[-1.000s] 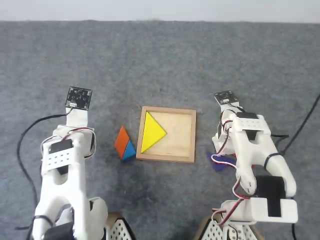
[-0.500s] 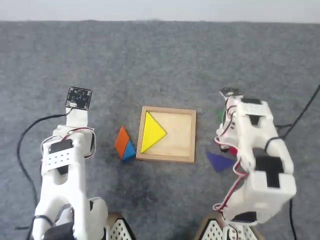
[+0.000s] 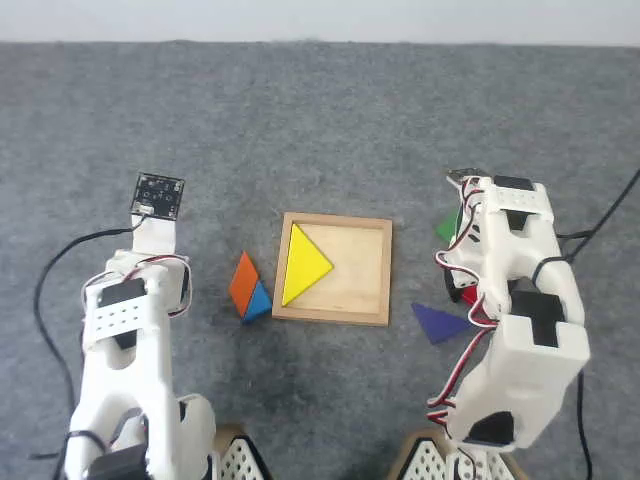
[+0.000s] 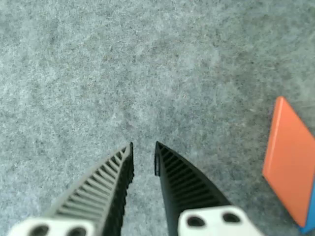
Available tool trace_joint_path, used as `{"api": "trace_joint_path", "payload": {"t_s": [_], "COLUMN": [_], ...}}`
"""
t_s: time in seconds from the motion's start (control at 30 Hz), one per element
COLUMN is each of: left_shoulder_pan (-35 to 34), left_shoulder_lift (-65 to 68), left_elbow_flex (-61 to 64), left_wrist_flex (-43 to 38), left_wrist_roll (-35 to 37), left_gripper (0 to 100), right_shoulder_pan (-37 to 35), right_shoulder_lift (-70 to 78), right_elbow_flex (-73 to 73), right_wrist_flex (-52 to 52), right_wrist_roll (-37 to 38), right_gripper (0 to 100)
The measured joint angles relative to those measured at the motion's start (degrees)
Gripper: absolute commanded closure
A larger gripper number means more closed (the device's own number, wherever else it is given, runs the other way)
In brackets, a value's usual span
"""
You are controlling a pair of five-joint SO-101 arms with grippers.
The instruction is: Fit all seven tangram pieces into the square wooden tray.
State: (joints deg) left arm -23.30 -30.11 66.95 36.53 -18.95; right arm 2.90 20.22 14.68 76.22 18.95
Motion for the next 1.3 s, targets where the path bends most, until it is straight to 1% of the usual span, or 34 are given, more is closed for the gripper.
{"api": "trace_joint_path", "payload": {"t_s": [0.17,0.37,0.53,0.9,0.97,1.1,1.3], "left_shoulder_pan": [0.0,0.0,0.0,0.0,0.0,0.0,0.0], "left_shoulder_lift": [0.0,0.0,0.0,0.0,0.0,0.0,0.0], "left_elbow_flex": [0.0,0.0,0.0,0.0,0.0,0.0,0.0], "left_wrist_flex": [0.0,0.0,0.0,0.0,0.0,0.0,0.0], "left_wrist_roll": [0.0,0.0,0.0,0.0,0.0,0.0,0.0], "left_gripper": [93,93,93,93,93,93,93], "right_shoulder_pan": [0.09,-0.44,-0.26,-0.26,-0.44,-3.43,-11.78], "right_shoulder_lift": [-2.02,-5.27,-9.14,-16.97,-19.25,-24.18,-29.1], "right_elbow_flex": [1.05,1.14,1.14,1.14,1.14,1.14,1.14], "right_wrist_flex": [-0.26,1.85,3.25,4.22,5.71,8.62,8.88], "right_wrist_roll": [0.26,3.16,3.6,3.78,5.89,10.55,15.3], "right_gripper": [88.1,88.1,91.6,91.7,91.8,91.8,91.9]}}
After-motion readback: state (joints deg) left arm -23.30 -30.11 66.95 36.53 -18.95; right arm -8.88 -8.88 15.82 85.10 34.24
